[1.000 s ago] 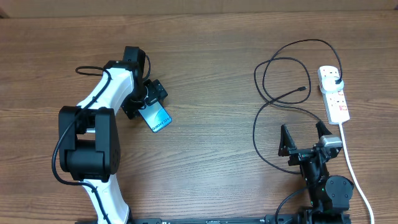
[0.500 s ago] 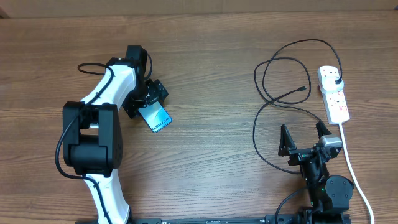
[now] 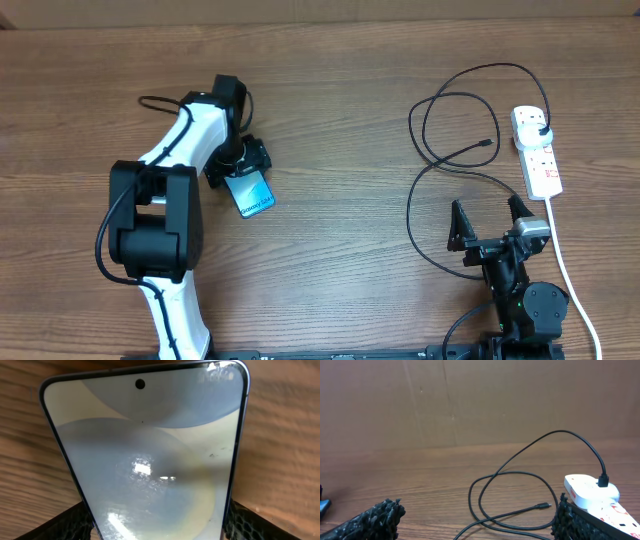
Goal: Plug charger to phone and switch on socket
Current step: 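Lift the phone with the left gripper and tilt it upright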
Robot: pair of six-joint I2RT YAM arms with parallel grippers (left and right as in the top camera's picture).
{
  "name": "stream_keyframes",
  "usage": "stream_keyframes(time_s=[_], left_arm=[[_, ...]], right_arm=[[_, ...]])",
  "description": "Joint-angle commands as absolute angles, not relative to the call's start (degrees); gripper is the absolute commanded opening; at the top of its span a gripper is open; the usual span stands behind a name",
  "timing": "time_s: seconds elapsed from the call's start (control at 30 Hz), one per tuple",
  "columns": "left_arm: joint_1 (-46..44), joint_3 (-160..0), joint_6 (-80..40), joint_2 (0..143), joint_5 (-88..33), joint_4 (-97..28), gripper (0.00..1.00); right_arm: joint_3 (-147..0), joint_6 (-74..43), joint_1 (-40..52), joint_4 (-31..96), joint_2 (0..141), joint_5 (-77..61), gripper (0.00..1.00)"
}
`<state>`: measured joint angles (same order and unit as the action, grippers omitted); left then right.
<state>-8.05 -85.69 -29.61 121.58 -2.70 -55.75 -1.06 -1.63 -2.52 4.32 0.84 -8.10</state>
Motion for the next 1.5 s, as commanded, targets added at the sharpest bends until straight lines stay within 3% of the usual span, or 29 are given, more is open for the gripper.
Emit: stream_keyframes(time_s=[0.0, 0.3, 1.47], left_arm=[[-11.60, -84.55, -22.06, 126.98, -8.45, -55.29, 0.83], [-11.99, -85.03, -21.82, 126.98, -8.43, -55.20, 1.00], [-11.49, -84.47, -42.24, 127.09, -7.07, -60.99, 1.00]], right_arm=[[-0.45, -1.45, -2.48, 4.08, 0.16, -7.60, 1.00], [-0.45, -1.45, -2.48, 4.08, 0.16, -7.60, 1.00], [-0.45, -1.48, -2.48, 4.08, 0.16, -7.60, 1.00]])
